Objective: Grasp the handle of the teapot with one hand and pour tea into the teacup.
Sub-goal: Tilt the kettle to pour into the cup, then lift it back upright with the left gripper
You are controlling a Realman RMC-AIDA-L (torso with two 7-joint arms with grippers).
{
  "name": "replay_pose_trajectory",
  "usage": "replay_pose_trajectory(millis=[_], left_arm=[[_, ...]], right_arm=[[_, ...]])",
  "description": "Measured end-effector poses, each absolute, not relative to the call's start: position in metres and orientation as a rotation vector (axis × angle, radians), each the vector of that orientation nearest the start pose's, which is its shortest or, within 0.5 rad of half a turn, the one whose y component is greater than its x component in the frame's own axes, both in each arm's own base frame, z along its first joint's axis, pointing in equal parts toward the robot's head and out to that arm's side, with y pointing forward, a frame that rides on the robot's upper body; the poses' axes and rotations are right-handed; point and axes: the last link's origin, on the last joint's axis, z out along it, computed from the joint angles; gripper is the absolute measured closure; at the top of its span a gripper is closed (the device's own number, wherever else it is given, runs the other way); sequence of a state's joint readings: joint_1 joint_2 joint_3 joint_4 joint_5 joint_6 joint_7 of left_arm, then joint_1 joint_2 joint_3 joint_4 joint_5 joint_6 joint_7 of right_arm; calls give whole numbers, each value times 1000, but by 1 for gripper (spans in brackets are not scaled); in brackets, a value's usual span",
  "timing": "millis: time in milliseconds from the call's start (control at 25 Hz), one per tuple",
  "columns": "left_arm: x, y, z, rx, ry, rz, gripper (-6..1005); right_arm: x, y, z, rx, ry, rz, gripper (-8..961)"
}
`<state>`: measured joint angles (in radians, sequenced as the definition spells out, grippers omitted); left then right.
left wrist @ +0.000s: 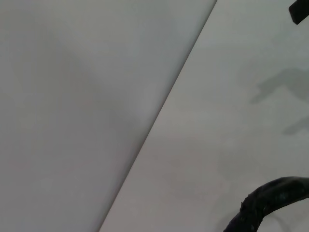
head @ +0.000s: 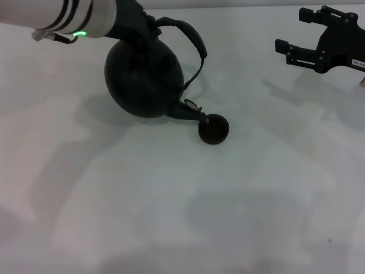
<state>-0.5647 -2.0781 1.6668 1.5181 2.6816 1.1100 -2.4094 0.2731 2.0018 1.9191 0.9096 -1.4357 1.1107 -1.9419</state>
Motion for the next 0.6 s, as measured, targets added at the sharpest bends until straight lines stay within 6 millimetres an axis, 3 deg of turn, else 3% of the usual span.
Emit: replay_pose_trajectory(millis=[600], left_arm=[[-100, 382, -21, -2460, -38, 333, 851]], right_arm=[[276, 343, 30, -2395, 331, 554, 128]])
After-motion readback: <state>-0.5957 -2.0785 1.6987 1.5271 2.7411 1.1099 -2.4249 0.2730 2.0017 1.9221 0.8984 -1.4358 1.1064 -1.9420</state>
